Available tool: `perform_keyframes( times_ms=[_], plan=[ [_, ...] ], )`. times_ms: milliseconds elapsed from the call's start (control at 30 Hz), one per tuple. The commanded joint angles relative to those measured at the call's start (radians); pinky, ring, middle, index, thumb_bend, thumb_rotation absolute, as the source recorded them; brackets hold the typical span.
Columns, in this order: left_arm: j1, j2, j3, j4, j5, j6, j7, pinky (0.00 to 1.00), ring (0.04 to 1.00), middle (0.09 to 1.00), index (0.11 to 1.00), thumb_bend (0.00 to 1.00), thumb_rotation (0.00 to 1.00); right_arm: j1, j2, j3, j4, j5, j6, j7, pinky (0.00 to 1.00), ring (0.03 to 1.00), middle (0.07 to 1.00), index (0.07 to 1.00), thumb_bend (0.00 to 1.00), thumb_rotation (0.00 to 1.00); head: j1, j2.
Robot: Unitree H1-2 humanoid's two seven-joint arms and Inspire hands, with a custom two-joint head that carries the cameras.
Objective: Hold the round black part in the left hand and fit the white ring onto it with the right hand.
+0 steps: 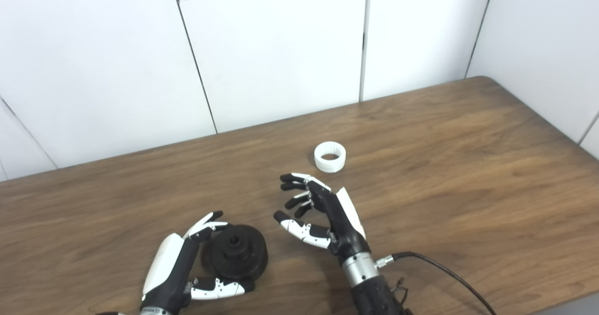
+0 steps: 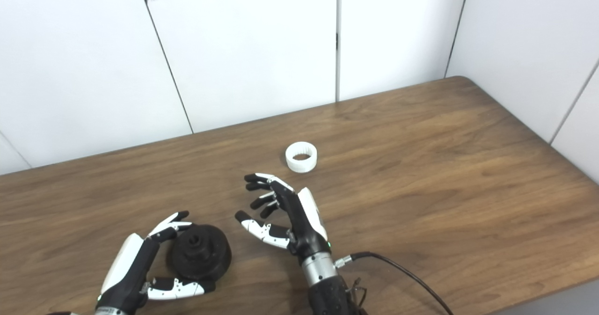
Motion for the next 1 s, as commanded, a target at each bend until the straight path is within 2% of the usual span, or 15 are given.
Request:
perform_keyframes(
  times_ms=[0, 167, 300, 367, 567, 833, 967],
  plan=[
    [0.006, 0.008, 0.003, -0.009, -0.011, -0.001, -0.012, 0.78, 0.915, 0.916, 0.584, 0.84, 0.24, -0.028, -0.002, -0.007, -0.006, -0.018, -0.007, -0.021, 0.48, 0.602, 0.718, 0.744, 0.55, 0.28, 0.001, 0.001],
    [0.006, 0.005, 0.000, -0.004, -0.003, -0.003, -0.010, 0.79, 0.918, 0.914, 0.583, 0.85, 0.25, -0.063, -0.032, -0.034, -0.020, -0.042, 0.004, -0.029, 0.54, 0.653, 0.722, 0.732, 0.54, 0.28, 0.002, -0.002],
    [0.006, 0.004, -0.001, -0.003, -0.001, -0.005, -0.009, 0.80, 0.919, 0.914, 0.586, 0.85, 0.25, -0.106, -0.067, -0.064, -0.038, -0.069, 0.048, -0.029, 0.54, 0.663, 0.732, 0.745, 0.54, 0.34, 0.001, -0.006],
    [0.007, 0.003, -0.001, 0.001, -0.001, -0.007, -0.007, 0.81, 0.920, 0.915, 0.586, 0.85, 0.25, -0.127, -0.087, -0.072, -0.050, -0.102, 0.088, -0.022, 0.56, 0.670, 0.737, 0.747, 0.55, 0.39, 0.004, -0.007],
    [0.007, 0.001, -0.003, 0.005, 0.004, -0.002, -0.011, 0.80, 0.923, 0.917, 0.585, 0.84, 0.25, -0.193, -0.149, -0.095, -0.074, -0.132, 0.190, 0.008, 0.67, 0.744, 0.780, 0.754, 0.57, 0.40, 0.010, -0.012],
    [0.003, 0.002, -0.002, 0.012, 0.000, -0.011, -0.010, 0.81, 0.924, 0.915, 0.574, 0.85, 0.25, -0.326, -0.257, -0.157, -0.032, -0.098, 0.240, 0.043, 0.66, 0.774, 0.808, 0.752, 0.60, 0.42, 0.019, -0.015],
    [0.004, 0.002, 0.000, 0.013, -0.001, -0.013, -0.009, 0.82, 0.925, 0.915, 0.571, 0.85, 0.25, -0.401, -0.311, -0.171, 0.011, -0.105, 0.269, 0.057, 0.62, 0.743, 0.803, 0.750, 0.61, 0.42, 0.026, -0.022]
  ],
)
